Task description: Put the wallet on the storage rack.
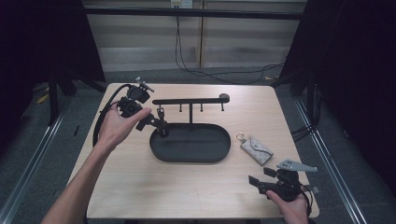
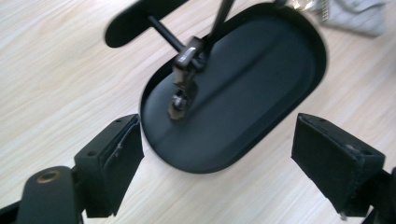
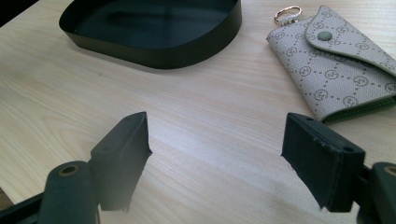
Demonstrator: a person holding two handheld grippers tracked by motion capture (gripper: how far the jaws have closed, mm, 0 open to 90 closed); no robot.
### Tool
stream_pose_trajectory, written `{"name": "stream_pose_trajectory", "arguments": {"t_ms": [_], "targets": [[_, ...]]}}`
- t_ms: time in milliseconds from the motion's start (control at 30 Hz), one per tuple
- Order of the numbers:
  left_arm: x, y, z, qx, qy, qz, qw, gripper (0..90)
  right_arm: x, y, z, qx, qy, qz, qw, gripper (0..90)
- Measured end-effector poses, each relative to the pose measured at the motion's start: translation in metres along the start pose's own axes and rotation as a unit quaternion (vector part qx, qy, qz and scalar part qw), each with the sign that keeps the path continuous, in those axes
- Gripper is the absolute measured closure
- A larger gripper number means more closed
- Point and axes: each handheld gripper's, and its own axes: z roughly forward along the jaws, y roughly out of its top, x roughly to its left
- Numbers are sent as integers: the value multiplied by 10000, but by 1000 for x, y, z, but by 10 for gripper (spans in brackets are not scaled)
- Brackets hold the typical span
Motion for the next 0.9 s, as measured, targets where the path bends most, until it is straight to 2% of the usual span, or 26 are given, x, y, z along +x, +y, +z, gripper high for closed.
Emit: {"name": "stream_pose_trajectory", "arguments": {"t_ms": [33, 67, 133, 233, 333, 400, 433, 467, 500, 567, 600, 667, 700, 733, 767, 833, 867, 900], "targets": [[0, -3, 0, -74, -52, 70, 9999, 166, 0, 0, 0, -3, 3, 6, 10000, 227], [-1, -10, -1, -151, -127, 267, 9994, 165, 0, 0, 0, 0, 5, 9, 10000, 226], [-2, -16, 0, -243, -133, 319, 9991, 164, 0, 0, 0, -8, 3, 12, 10000, 226], [-2, -27, 5, -284, -18, 323, 9991, 167, -1, 0, 0, 7, 6, 37, 10000, 225], [-1, -34, 8, -299, -85, 396, 9987, 173, 0, 0, 1, 23, 1, 35, 10000, 225], [-4, -41, 9, -416, -71, 453, 9981, 173, 0, 0, 1, 20, 1, 27, 10000, 225], [-5, -44, 8, -409, -63, 567, 9975, 173, -1, 1, 1, 14, 8, 50, 10000, 225], [-6, -50, 6, -485, -148, 577, 9970, 173, -1, 1, 2, 19, 0, 62, 10000, 225], [-6, -53, 6, -533, -138, 606, 9966, 173, -1, 1, 2, 28, 3, 63, 10000, 225], [-5, -55, 5, -583, -129, 622, 9963, 173, -1, 2, 4, 49, 6, 41, 10000, 225], [-5, -62, 6, -658, -70, 589, 9961, 173, -1, 2, 5, 81, 6, 65, 9999, 225], [-4, -65, 6, -644, -36, 597, 9961, 173, -1, 3, 5, 80, 8, 48, 10000, 225], [-4, -68, 6, -662, 63, 609, 9959, 173, 0, 2, 5, 83, 1, 87, 9999, 224], [-4, -77, 7, -738, 107, 600, 9954, 173, -1, 2, 5, 51, 1, 66, 10000, 224], [-4, -77, 7, -738, 107, 600, 9954, 173, -1, 2, 4, 47, -5, 84, 10000, 223], [-4, -87, 8, -864, 34, 490, 9951, 175, -2, 2, 4, 19, -11, 96, 10000, 224], [-2, -97, 9, -970, -3, 343, 9947, 180, -2, 2, 3, 8, 1, 122, 9999, 223], [-2, -97, 9, -970, -3, 343, 9947, 179, -2, 2, 3, 13, 1, 123, 9999, 223]]}}
